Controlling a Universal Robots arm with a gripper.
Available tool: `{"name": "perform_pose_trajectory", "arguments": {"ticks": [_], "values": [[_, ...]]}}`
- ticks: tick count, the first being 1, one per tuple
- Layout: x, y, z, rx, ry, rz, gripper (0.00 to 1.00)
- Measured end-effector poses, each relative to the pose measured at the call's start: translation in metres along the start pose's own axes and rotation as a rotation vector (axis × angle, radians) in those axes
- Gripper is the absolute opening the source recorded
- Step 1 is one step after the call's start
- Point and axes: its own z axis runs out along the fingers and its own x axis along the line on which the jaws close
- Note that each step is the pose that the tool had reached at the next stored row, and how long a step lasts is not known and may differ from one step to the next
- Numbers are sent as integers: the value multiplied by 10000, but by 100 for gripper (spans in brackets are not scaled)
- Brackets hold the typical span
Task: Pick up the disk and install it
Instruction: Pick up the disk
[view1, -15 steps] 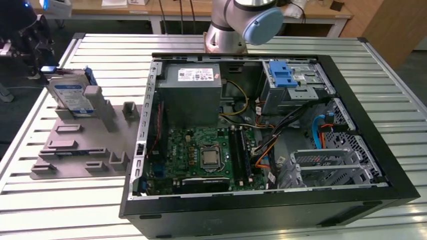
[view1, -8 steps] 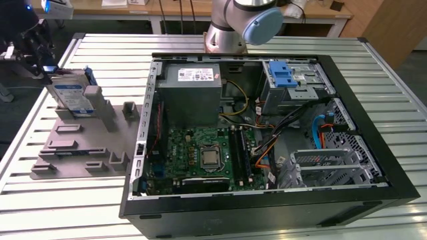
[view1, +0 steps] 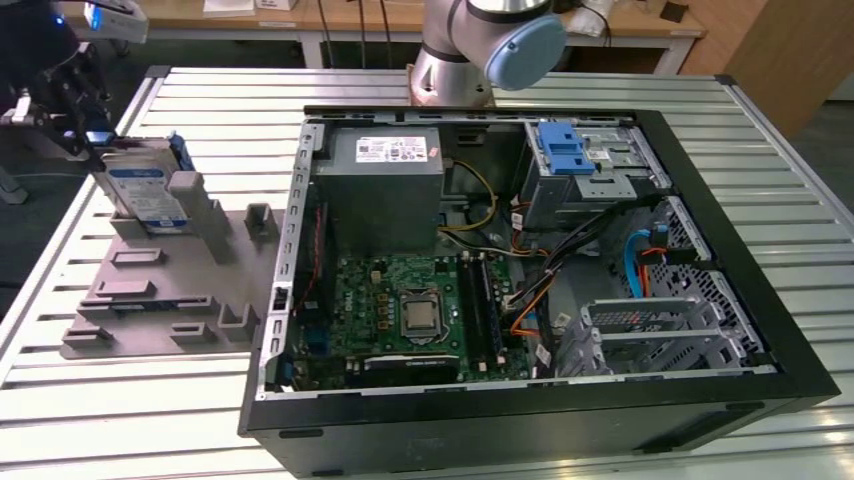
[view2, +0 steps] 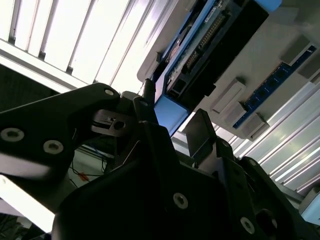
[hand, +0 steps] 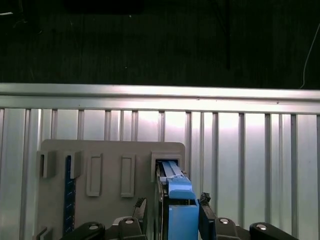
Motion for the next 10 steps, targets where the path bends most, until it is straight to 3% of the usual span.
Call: {"name": "perform_pose_trajectory", "arguments": {"ticks": [10], "values": [[-25,11,76,1,0,0,52]]}}
